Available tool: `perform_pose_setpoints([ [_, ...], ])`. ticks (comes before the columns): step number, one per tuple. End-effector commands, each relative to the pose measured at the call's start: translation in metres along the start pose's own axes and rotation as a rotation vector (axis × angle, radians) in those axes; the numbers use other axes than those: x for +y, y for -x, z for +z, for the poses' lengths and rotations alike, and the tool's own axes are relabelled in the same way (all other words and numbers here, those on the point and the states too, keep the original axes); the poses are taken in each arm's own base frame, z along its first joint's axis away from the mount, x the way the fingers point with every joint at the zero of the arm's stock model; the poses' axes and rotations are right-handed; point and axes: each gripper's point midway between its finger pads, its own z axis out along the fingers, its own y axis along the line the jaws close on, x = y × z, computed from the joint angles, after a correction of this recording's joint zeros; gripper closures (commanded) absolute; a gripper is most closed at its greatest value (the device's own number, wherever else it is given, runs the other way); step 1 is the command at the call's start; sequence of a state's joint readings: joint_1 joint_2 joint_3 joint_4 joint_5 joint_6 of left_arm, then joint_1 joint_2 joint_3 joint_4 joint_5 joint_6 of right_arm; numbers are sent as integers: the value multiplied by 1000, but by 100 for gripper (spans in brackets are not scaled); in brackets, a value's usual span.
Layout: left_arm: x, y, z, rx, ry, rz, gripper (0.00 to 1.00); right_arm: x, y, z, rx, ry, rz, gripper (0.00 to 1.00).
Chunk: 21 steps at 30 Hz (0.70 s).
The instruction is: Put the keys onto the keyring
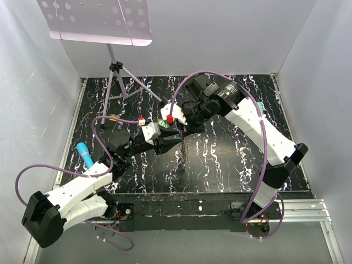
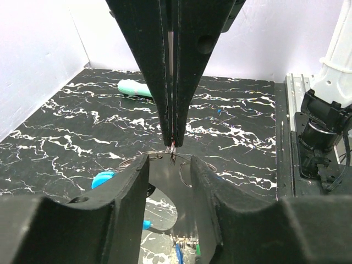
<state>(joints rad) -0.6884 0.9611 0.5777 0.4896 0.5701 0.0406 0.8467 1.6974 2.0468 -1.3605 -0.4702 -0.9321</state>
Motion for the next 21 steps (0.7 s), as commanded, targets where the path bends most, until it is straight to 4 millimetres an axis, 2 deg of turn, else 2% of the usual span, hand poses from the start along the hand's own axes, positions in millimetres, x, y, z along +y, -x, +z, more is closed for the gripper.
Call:
perform_pose_setpoints([
  [1, 0, 19, 4, -49, -18, 23, 67, 39, -7, -13, 39, 126, 70, 99],
  [8, 0, 18, 5, -52, -23, 10, 79, 39, -7, -11, 35, 131, 73, 99],
  [15, 0, 21, 6, -61, -24, 8, 80, 39, -8, -10, 34, 133, 77, 99],
  [17, 0, 21, 6, -61, -24, 8, 87, 40, -7, -10, 33, 135, 81, 99],
  [19, 1, 19, 7, -52, -24, 3, 97, 40, -8, -9, 32, 137, 84, 99],
  [21, 1, 16, 8, -38, -28, -7, 100, 41, -7, -10, 29, 138, 83, 99],
])
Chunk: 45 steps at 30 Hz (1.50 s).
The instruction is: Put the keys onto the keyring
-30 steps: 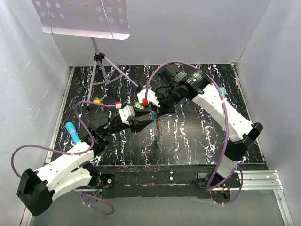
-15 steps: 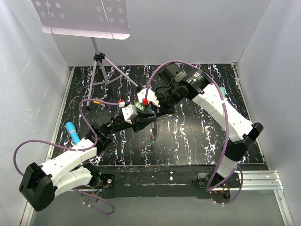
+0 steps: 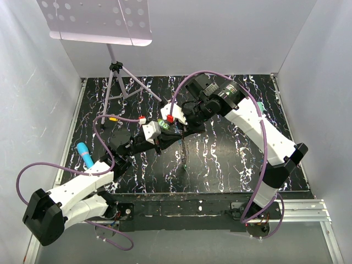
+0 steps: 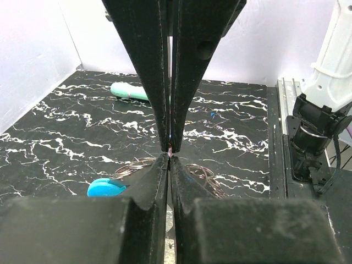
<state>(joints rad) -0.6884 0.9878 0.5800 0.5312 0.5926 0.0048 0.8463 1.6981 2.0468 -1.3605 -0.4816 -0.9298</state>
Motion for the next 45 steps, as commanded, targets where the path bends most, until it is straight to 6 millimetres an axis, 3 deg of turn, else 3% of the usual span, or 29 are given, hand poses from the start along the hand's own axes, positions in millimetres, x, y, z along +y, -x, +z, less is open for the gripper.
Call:
perform_pose_setpoints([
  [1, 3, 15, 4, -19, -6, 17, 100, 40, -8, -10, 33, 130, 84, 99],
  [5, 2, 13, 0, -13, 12, -27, 100, 41, -1, -15, -14, 138, 103, 97],
  [8, 3, 22, -8, -78, 57, -60, 100, 35, 5, -26, -69, 116, 154, 68],
  [11, 0, 40, -17, -204, 86, -93, 100, 25, 15, -47, -182, 87, 214, 57],
  [15, 1, 76, -33, -459, 123, -149, 100, 21, 33, -65, -342, 82, 256, 57],
  [22, 11, 112, -41, -679, 139, -210, 100, 10, 35, -57, -415, 38, 268, 56],
  [26, 11, 114, -37, -660, 130, -204, 100, 5, 37, -53, -457, 10, 220, 56],
  [36, 9, 114, -36, -641, 126, -208, 100, -31, 36, -42, -457, -77, 216, 56],
  [45, 11, 114, -36, -640, 133, -210, 100, -14, 44, -26, -424, -36, 151, 59],
])
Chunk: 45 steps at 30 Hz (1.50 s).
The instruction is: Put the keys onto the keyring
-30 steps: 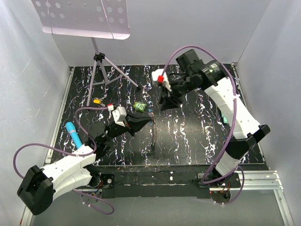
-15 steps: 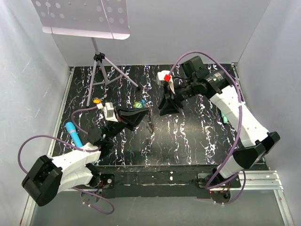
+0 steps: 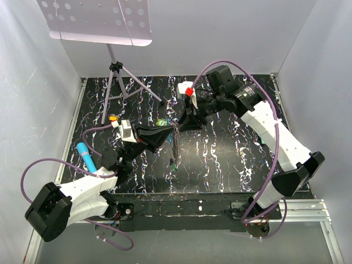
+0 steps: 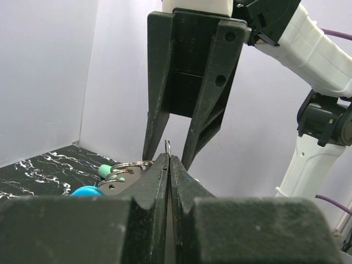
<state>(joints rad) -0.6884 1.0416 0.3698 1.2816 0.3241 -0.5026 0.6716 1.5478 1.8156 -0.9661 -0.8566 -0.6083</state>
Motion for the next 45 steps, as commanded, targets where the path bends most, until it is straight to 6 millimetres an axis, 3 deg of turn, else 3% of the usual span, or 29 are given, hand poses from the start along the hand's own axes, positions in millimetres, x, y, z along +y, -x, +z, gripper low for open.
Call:
perform_pose_setpoints([
  [1, -14, 46, 11, -146, -46, 49, 100, 8, 6, 6, -5, 20, -61, 59],
  [6, -12, 46, 10, -146, -32, 51, 100, 15, 7, 6, -1, 39, -84, 67],
  [11, -8, 46, 9, -141, -10, 57, 100, 27, 4, 10, 25, 62, -126, 90],
  [16, -6, 42, 9, -130, -2, 51, 100, 31, 2, 18, 60, 62, -157, 92],
  [20, -7, 41, 8, -127, -6, 50, 100, 27, 1, 20, 78, 37, -142, 84],
  [25, -10, 40, 6, -118, -18, 53, 100, 23, 4, 1, 71, -10, -109, 70],
  [32, -18, 38, 6, -104, -62, 51, 100, 21, 32, -24, -59, 1, -37, 63],
  [45, -23, 38, 9, -95, -93, 46, 100, 20, 43, -9, -131, 106, 55, 57],
])
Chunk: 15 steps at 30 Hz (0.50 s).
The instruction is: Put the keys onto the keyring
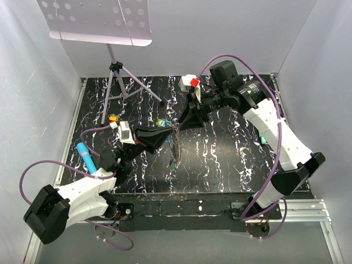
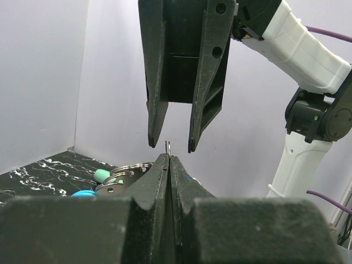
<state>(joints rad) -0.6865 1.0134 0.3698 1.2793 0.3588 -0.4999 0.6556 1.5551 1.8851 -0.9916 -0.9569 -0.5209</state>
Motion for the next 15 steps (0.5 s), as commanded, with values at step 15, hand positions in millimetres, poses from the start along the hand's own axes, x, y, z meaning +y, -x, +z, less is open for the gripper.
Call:
perform_pose_setpoints([
  [15, -13, 34, 12, -97, -56, 31, 100, 14, 10, 19, -44, 108, 15, 75],
])
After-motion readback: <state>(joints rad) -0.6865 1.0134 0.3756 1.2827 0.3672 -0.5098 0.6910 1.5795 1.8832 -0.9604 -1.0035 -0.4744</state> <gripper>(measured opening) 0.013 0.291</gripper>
